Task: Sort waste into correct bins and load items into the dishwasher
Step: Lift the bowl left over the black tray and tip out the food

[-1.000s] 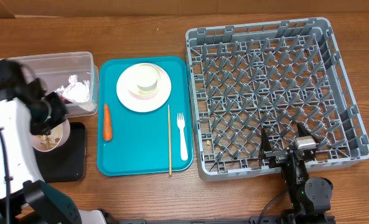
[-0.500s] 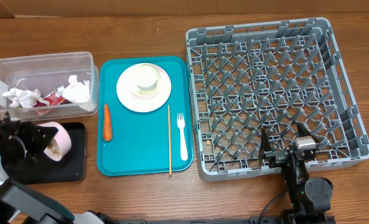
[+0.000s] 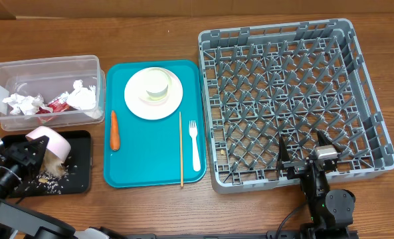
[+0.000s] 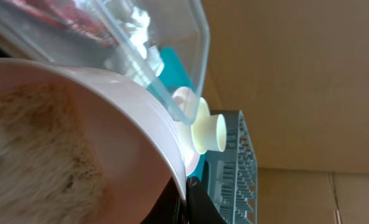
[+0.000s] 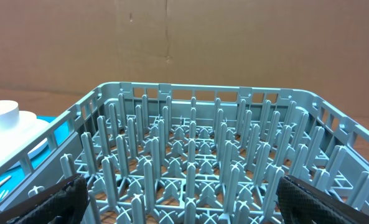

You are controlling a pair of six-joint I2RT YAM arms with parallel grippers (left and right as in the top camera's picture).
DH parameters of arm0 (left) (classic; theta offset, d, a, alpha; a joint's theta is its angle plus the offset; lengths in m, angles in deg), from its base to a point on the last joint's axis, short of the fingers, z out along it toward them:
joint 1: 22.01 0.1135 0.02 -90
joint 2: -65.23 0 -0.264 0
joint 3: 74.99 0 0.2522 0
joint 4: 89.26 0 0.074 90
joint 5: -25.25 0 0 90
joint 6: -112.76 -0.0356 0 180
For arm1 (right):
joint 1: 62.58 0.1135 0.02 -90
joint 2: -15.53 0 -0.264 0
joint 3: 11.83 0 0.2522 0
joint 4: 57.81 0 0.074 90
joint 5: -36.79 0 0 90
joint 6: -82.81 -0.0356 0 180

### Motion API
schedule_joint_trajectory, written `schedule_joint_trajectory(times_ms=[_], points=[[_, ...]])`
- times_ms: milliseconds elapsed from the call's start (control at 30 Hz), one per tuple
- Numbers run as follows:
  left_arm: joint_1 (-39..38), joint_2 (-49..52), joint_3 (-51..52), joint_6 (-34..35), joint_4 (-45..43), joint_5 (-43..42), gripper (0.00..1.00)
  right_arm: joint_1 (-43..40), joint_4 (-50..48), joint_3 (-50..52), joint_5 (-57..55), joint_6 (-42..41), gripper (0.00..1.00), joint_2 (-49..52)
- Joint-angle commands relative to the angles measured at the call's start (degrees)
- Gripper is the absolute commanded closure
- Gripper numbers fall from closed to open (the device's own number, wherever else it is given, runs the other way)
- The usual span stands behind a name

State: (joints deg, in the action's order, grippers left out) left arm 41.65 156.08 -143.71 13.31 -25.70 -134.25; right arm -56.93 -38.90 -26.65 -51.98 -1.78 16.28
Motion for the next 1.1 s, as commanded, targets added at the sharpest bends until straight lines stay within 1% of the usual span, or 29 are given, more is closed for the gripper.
schedule_joint_trajectory(times_ms=[0,100,233,333,400,567,833,1067], points=[[0.46,-1.29,0.96,-2.6,-0.55,-6.93,0.96,-0.26,-0.35,0.61,-0.04,0.22,0.0,-0.37],[0.46,-1.29,1.18,-4.61,-0.59,-10.62,0.96,-0.26,-0.35,0.61,-0.04,0.22,0.0,-0.37],[0.48,-1.29,1.25,-5.4,-0.46,-11.82,0.96,-0.26,-0.35,0.61,-0.07,0.22,0.0,-0.35],[0.48,-1.29,1.25,-6.73,0.52,-14.23,0.96,-0.26,-0.35,0.61,-0.04,0.22,0.0,-0.35],[0.5,-1.29,1.25,-10.62,2.14,-16.11,0.96,-0.26,-0.35,0.61,-0.04,0.22,0.0,-0.37],[0.5,-1.29,1.25,-16.22,5.51,-18.82,0.96,-0.26,-0.35,0.61,-0.04,0.22,0.0,-0.35],[0.55,-1.29,1.25,-21.4,7.82,-20.06,0.96,-0.26,-0.35,0.61,-0.04,0.22,0.0,-0.35],[0.55,-1.29,1.25,-31.01,14.95,-21.09,0.96,-0.26,-0.35,0.61,-0.04,0.22,0.0,-0.35]])
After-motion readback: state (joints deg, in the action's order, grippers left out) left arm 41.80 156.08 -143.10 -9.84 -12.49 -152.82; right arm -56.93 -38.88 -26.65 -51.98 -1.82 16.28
